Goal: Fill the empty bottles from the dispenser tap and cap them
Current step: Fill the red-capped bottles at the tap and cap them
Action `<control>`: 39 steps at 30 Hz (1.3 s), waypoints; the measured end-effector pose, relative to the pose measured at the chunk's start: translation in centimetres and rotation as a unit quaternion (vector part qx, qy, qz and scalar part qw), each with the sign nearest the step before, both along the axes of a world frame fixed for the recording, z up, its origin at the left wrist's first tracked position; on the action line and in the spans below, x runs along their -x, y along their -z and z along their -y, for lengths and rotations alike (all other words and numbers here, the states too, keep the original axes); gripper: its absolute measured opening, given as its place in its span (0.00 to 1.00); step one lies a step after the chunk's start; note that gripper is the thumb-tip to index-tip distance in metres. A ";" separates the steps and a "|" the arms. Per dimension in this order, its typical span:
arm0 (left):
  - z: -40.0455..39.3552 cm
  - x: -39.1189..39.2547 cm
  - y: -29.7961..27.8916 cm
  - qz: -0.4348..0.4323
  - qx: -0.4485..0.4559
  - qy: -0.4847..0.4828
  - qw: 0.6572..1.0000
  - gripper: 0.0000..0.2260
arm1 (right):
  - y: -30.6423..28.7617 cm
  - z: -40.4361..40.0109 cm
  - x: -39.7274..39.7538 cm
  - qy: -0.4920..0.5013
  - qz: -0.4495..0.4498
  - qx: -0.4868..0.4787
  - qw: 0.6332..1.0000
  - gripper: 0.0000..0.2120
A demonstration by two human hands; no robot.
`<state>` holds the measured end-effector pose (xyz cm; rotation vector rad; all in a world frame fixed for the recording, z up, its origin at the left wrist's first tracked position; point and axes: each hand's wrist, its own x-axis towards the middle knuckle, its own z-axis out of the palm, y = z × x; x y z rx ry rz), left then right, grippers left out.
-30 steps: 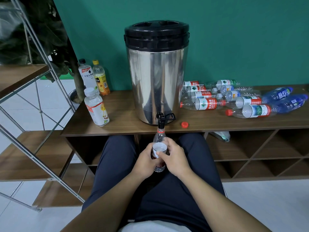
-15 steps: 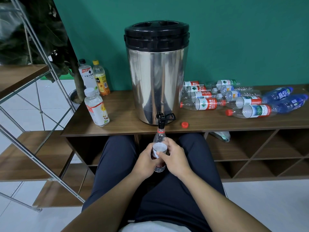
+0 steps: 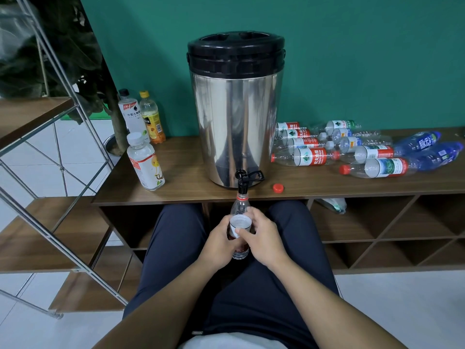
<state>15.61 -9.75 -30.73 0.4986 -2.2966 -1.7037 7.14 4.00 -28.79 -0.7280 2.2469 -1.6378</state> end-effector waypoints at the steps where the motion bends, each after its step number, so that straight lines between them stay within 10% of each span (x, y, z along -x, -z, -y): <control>1: 0.0 0.0 0.0 0.000 0.001 0.000 1.000 0.21 | 0.0 0.0 0.0 0.002 -0.002 0.000 1.000 0.27; 39: 0.0 -0.1 0.0 0.004 -0.011 0.001 1.000 0.21 | 1.1 0.1 0.5 -0.003 0.007 -0.003 1.000 0.29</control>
